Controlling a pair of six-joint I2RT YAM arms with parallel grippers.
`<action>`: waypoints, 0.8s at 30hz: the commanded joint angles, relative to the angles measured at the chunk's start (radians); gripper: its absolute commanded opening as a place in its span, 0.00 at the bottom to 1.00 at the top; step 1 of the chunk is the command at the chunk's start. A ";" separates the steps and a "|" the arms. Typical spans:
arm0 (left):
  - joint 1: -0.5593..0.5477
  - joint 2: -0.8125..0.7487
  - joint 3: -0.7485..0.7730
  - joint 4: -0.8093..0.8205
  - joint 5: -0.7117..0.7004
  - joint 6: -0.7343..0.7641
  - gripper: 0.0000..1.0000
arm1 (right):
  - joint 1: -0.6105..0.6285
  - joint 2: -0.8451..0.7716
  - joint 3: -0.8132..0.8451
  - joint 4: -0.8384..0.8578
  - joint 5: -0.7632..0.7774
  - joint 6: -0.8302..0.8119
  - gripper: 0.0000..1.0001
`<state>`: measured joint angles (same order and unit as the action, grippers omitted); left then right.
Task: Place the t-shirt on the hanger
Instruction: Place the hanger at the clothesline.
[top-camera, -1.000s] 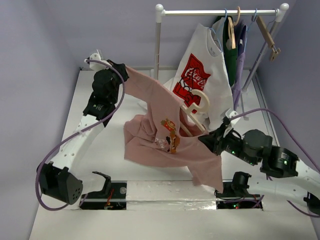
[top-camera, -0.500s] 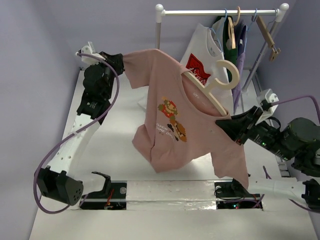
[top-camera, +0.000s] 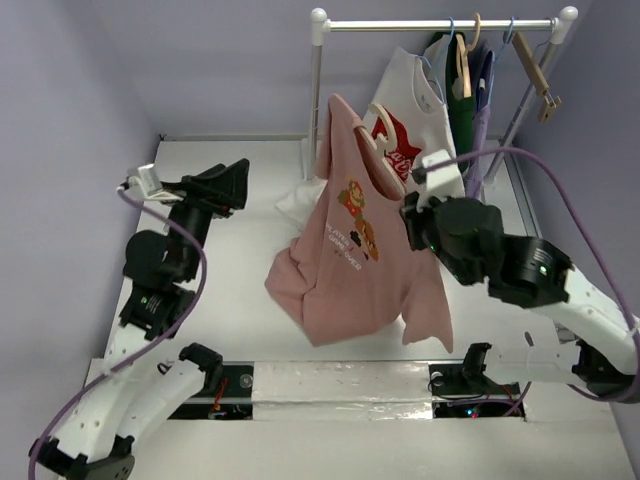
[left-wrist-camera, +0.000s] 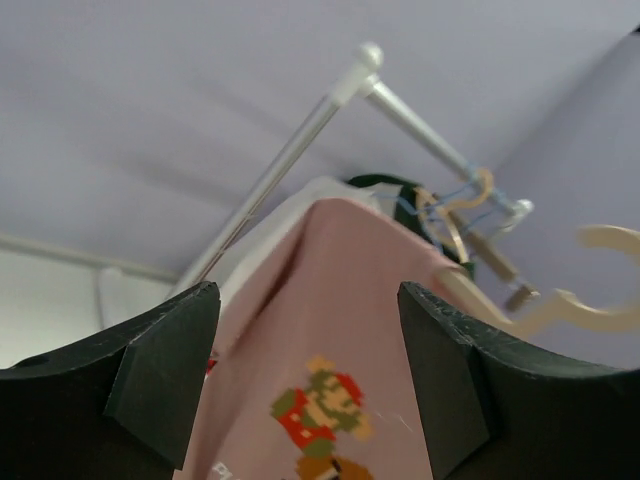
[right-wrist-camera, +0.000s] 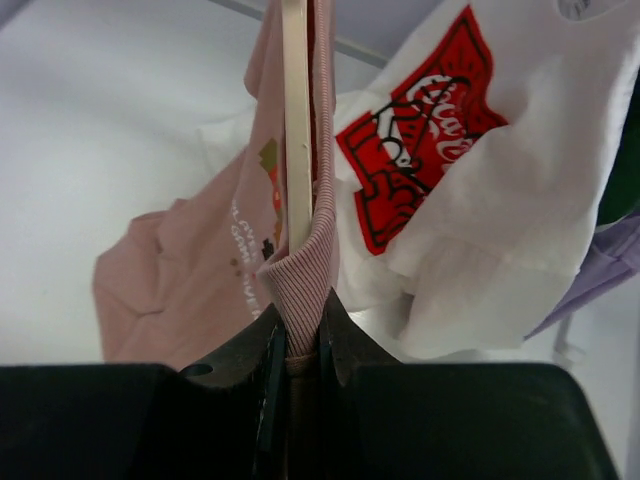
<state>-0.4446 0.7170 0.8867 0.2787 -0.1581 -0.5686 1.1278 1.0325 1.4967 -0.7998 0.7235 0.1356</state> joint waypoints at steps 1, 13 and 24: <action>-0.015 -0.068 0.006 -0.006 0.043 0.029 0.69 | -0.109 0.070 0.132 0.091 0.102 -0.076 0.00; -0.016 -0.229 -0.008 -0.157 0.188 0.058 0.81 | -0.457 0.389 0.425 0.220 -0.119 -0.166 0.00; -0.016 -0.291 -0.037 -0.211 0.219 0.093 0.90 | -0.649 0.612 0.616 0.214 -0.337 -0.137 0.00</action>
<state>-0.4572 0.4343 0.8612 0.0589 0.0406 -0.5037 0.5053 1.6497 2.0457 -0.6956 0.4553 -0.0074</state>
